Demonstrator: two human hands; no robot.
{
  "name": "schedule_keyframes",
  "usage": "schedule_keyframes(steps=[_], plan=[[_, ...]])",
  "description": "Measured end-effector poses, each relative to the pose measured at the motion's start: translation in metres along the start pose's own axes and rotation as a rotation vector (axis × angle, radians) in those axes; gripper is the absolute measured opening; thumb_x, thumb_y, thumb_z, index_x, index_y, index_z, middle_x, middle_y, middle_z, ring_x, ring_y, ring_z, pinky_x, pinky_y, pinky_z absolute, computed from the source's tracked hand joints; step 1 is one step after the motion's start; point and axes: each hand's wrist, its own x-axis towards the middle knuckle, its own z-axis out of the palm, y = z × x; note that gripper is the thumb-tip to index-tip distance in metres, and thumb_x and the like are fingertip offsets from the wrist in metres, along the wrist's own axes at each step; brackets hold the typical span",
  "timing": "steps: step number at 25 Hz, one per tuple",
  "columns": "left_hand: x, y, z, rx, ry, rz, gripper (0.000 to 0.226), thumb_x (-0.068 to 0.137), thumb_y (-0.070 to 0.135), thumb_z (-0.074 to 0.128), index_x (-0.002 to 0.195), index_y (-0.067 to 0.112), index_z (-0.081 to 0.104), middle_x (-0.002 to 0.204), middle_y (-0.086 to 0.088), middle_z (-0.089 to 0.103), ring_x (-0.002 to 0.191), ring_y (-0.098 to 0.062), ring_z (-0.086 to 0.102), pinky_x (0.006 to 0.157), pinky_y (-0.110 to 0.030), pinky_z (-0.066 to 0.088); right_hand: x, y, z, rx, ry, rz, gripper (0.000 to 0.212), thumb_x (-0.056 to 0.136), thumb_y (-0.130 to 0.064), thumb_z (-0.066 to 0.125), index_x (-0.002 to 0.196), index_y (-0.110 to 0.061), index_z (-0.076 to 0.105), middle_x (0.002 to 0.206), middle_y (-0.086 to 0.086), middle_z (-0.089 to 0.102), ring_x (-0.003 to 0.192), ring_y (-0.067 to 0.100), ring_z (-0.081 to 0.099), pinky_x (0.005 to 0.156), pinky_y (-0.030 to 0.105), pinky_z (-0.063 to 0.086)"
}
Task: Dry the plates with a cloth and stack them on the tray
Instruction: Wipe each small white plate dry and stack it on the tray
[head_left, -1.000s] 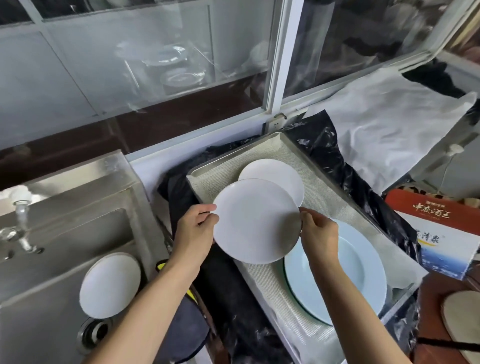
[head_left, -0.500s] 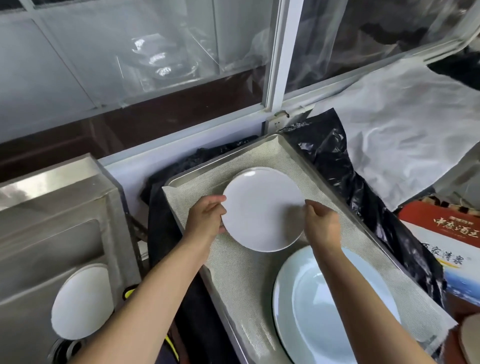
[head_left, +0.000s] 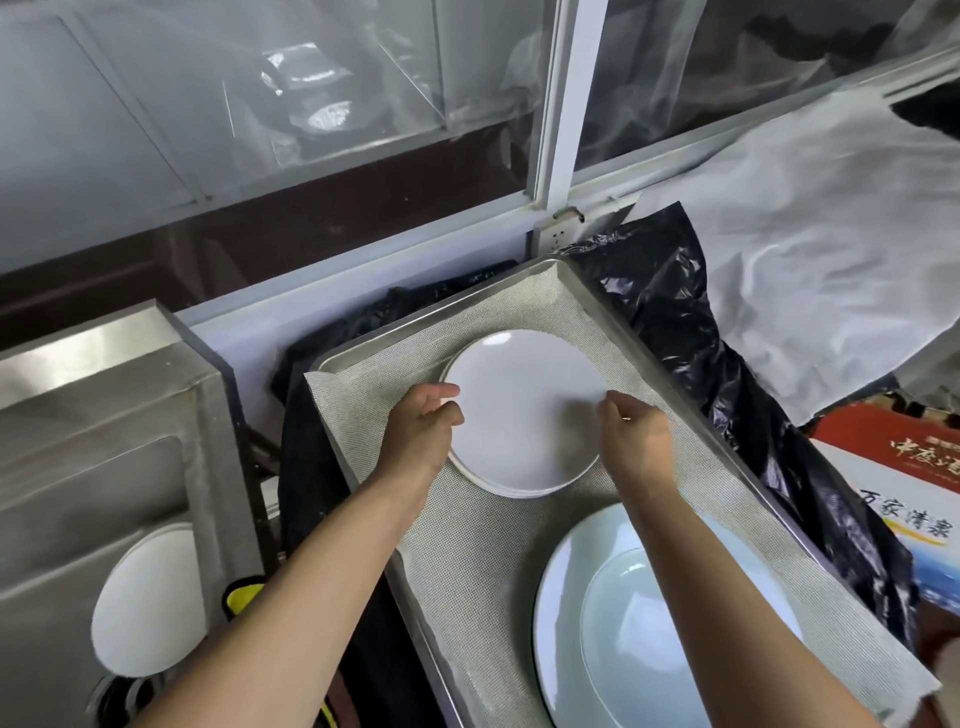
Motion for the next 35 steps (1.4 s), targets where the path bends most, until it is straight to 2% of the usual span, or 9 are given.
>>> schedule_keyframes(steps=[3,7,11,14,17,19,25,31,35], plan=[[-0.001,-0.003,-0.003,0.060,-0.020,0.033,0.029,0.088,0.001,0.057,0.096,0.025,0.069,0.114,-0.004,0.068,0.112,-0.019,0.061,0.101,-0.041,0.050,0.000,0.002,0.001,-0.022,-0.005,-0.030,0.026,0.094,-0.011,0.053,0.074,0.004,0.060,0.066,0.018,0.038,0.067,0.027,0.030,0.058,0.036,0.028],[-0.006,-0.007,-0.009,0.155,-0.055,0.104,0.029,0.089,0.003,0.057,0.094,0.028,0.070,0.095,-0.001,0.066,0.082,-0.017,0.058,0.074,-0.033,0.048,-0.002,0.004,0.001,-0.108,-0.029,-0.049,0.022,0.098,-0.014,0.053,0.083,0.000,0.060,0.082,0.024,0.052,0.076,0.035,0.042,0.071,0.037,0.037],[-0.022,-0.009,-0.016,0.270,-0.082,0.181,0.026,0.092,0.007,0.057,0.104,0.027,0.068,0.109,0.000,0.069,0.088,-0.017,0.060,0.073,-0.032,0.049,-0.025,-0.005,0.000,-0.192,0.027,-0.165,0.041,0.095,-0.011,0.055,0.135,-0.008,0.061,0.126,0.019,0.057,0.112,0.039,0.056,0.103,0.043,0.043],[-0.044,-0.007,-0.025,0.299,-0.075,0.214,0.025,0.092,0.011,0.057,0.105,0.030,0.067,0.110,0.003,0.068,0.085,-0.008,0.060,0.064,-0.025,0.044,-0.054,-0.019,-0.001,-0.056,0.037,-0.291,0.035,0.095,-0.007,0.054,0.127,-0.011,0.066,0.116,0.010,0.060,0.103,0.028,0.064,0.093,0.031,0.045],[-0.067,-0.004,-0.038,0.315,-0.088,0.272,0.024,0.093,0.011,0.058,0.107,0.028,0.066,0.120,0.007,0.066,0.115,-0.007,0.059,0.088,-0.020,0.046,-0.085,-0.031,-0.003,-0.008,0.001,-0.381,0.030,0.095,-0.006,0.056,0.120,-0.013,0.070,0.109,0.001,0.060,0.097,0.022,0.065,0.090,0.033,0.049],[-0.085,-0.003,-0.050,0.328,-0.088,0.312,0.024,0.093,0.012,0.058,0.106,0.031,0.066,0.124,0.012,0.065,0.118,-0.004,0.057,0.088,-0.013,0.043,-0.106,-0.039,-0.003,0.009,-0.007,-0.426,0.029,0.094,-0.005,0.057,0.118,-0.014,0.070,0.108,0.000,0.061,0.093,0.017,0.066,0.090,0.037,0.052],[-0.132,-0.003,-0.092,0.301,-0.019,0.366,0.027,0.095,0.015,0.056,0.104,0.039,0.065,0.117,0.030,0.064,0.115,0.008,0.054,0.087,-0.008,0.041,-0.163,-0.059,0.004,0.060,-0.093,-0.481,0.027,0.096,-0.005,0.057,0.117,-0.015,0.071,0.106,0.005,0.066,0.088,0.016,0.067,0.088,0.037,0.052],[-0.178,-0.009,-0.149,0.250,0.107,0.288,0.028,0.099,0.020,0.054,0.109,0.044,0.064,0.122,0.014,0.061,0.114,-0.006,0.060,0.079,-0.021,0.047,-0.216,-0.075,0.030,0.109,-0.224,-0.511,0.027,0.098,-0.010,0.056,0.116,-0.022,0.071,0.105,-0.002,0.066,0.089,0.007,0.065,0.087,0.031,0.051],[-0.200,-0.016,-0.193,0.236,0.158,0.290,0.029,0.099,0.015,0.053,0.110,0.039,0.065,0.114,0.016,0.063,0.099,0.005,0.062,0.073,-0.007,0.044,-0.248,-0.090,0.055,0.149,-0.297,-0.526,0.025,0.099,-0.011,0.057,0.116,-0.022,0.070,0.108,-0.001,0.068,0.094,0.007,0.065,0.089,0.030,0.052]])
